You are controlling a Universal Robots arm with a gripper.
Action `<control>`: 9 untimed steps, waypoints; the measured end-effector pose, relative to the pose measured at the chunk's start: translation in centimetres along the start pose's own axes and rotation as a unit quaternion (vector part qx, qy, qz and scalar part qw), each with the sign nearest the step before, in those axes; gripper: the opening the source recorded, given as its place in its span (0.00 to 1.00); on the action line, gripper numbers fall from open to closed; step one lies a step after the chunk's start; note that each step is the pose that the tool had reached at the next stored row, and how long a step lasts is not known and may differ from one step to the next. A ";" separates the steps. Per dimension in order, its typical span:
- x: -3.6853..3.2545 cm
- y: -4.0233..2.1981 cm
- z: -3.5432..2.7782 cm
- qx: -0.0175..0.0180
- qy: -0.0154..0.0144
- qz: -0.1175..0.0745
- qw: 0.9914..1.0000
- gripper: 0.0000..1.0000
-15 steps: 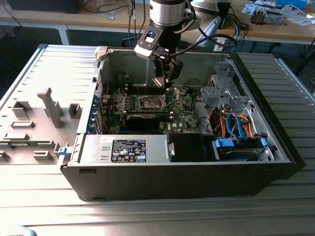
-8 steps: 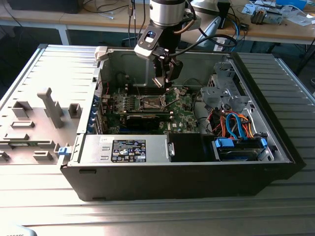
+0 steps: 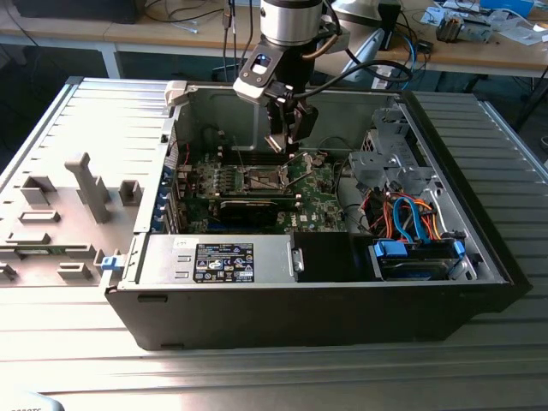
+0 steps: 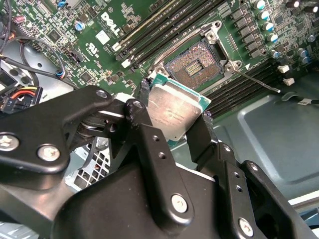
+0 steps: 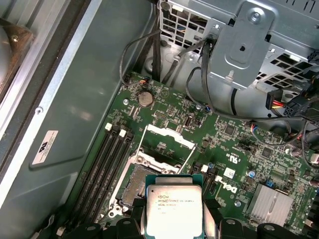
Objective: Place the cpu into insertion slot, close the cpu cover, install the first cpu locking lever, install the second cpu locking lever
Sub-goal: 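Place the cpu into insertion slot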
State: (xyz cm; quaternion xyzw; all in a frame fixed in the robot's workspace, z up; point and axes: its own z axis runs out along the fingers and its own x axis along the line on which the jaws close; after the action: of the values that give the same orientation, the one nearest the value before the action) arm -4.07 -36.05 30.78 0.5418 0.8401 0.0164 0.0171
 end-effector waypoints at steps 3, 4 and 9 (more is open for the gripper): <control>0.00 0.00 0.01 0.000 0.000 0.001 1.000 0.54; 0.00 0.00 0.01 0.000 0.000 0.002 1.000 0.54; 0.00 0.00 0.02 0.000 0.000 0.005 1.000 0.54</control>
State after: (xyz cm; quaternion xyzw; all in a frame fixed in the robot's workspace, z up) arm -4.07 -36.05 30.76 0.5457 0.8377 0.0163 0.0171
